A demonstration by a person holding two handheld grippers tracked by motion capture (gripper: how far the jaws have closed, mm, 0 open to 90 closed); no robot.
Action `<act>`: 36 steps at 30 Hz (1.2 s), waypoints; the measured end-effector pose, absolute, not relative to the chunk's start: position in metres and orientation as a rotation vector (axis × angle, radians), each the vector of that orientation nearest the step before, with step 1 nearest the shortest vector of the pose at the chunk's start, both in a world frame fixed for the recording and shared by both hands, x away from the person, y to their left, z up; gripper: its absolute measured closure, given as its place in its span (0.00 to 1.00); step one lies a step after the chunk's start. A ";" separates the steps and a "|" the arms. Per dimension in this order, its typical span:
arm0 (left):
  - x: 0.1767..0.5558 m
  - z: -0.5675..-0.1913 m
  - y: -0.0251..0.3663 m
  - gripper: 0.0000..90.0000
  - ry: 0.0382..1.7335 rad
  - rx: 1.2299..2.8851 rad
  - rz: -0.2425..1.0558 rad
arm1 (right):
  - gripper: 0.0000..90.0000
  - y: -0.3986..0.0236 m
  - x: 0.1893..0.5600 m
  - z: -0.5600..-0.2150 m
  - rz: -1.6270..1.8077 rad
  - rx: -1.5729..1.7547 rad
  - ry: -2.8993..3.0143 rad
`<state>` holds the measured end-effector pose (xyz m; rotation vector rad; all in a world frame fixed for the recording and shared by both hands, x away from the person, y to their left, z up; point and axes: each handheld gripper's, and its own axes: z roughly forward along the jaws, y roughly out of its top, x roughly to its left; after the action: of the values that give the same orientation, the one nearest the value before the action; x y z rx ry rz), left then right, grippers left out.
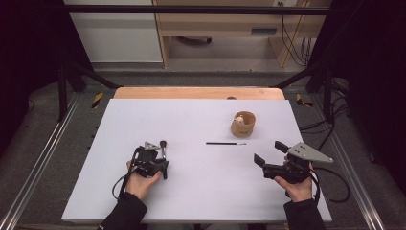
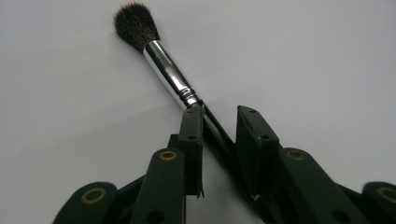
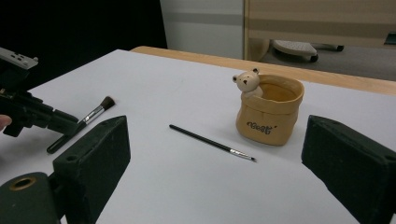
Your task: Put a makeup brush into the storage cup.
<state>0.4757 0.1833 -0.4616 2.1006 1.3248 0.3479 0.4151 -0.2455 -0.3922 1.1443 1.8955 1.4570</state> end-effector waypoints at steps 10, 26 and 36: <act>0.476 -0.465 0.183 0.74 1.343 2.117 0.367 | 0.09 -0.245 0.415 -0.392 1.457 1.147 1.895; 0.477 -0.461 0.185 0.87 1.259 2.207 0.325 | 0.10 -0.245 0.415 -0.393 1.458 1.146 1.897; 0.479 -0.443 0.187 0.60 1.209 2.201 0.348 | 0.10 -0.246 0.415 -0.392 1.456 1.146 1.896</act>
<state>0.4792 0.1871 -0.4434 2.2006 1.2090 0.3484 0.4152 -0.2459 -0.3921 1.1457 1.8956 1.4561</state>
